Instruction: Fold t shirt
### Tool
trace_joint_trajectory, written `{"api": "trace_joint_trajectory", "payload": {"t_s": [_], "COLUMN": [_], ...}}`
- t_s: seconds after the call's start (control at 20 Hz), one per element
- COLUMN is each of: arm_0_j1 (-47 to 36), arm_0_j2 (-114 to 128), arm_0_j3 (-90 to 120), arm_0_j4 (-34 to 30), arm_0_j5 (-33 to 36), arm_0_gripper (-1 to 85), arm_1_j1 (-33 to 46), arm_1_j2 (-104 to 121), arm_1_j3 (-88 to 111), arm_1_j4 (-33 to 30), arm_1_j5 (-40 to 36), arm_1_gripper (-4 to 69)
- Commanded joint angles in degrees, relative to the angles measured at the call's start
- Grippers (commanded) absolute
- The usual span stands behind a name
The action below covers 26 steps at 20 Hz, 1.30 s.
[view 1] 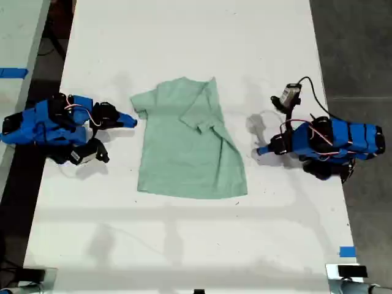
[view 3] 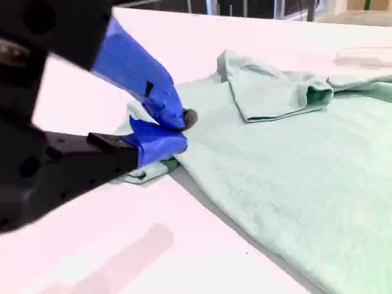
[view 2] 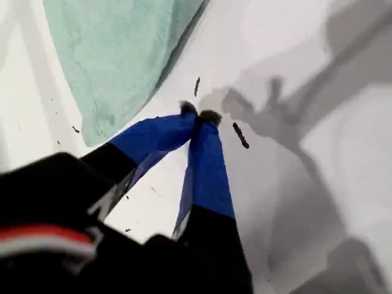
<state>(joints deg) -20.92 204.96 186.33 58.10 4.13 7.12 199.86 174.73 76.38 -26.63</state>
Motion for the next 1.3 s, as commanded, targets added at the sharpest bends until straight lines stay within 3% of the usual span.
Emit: {"api": "trace_joint_trajectory", "payload": {"t_s": [0.0,0.15,0.25,0.4,0.5,0.6,0.7,0.85,1.0,1.1,1.25], "arm_0_j1": [2.02,7.03,8.35,4.48,1.85,-2.81,-12.13,-25.31,-28.21,-32.17,-34.10], "arm_0_j2": [-1.85,1.05,1.05,-3.78,-18.72,-36.47,-50.89,-69.96,-87.54,-94.57,-101.87], "arm_0_j3": [2.29,0.09,-3.78,-14.68,-25.31,-38.50,-51.59,-62.75,-71.19,-72.42,-73.04], "arm_0_j4": [0.44,0.53,0.97,7.29,9.14,10.99,15.21,15.12,12.13,8.44,5.80], "arm_0_j5": [-11.43,-25.22,-27.07,-26.81,-23.47,-15.64,-3.43,12.04,16.79,22.41,24.52], "arm_0_gripper": [-0.3,-0.3,-0.4,-0.4,-0.4,-0.4,-0.4,5.8,25.6,26.4,24.0], "arm_1_j1": [-0.62,-0.70,-0.53,-0.44,-0.44,-0.09,0.00,-0.44,-0.18,-0.35,-0.44], "arm_1_j2": [0.35,0.35,0.35,0.35,0.35,0.35,0.35,0.35,0.35,0.35,0.35], "arm_1_j3": [3.34,3.34,3.34,3.34,3.34,3.34,3.34,3.34,3.34,3.34,3.34], "arm_1_j4": [0.18,0.18,0.18,0.18,0.18,0.18,0.18,0.18,0.18,0.18,0.18], "arm_1_j5": [0.88,1.14,0.88,0.53,0.62,0.53,0.53,0.53,0.09,-0.18,-0.26], "arm_1_gripper": [1.0,1.0,1.0,1.0,1.0,1.0,1.0,1.0,1.0,1.0,1.0]}}
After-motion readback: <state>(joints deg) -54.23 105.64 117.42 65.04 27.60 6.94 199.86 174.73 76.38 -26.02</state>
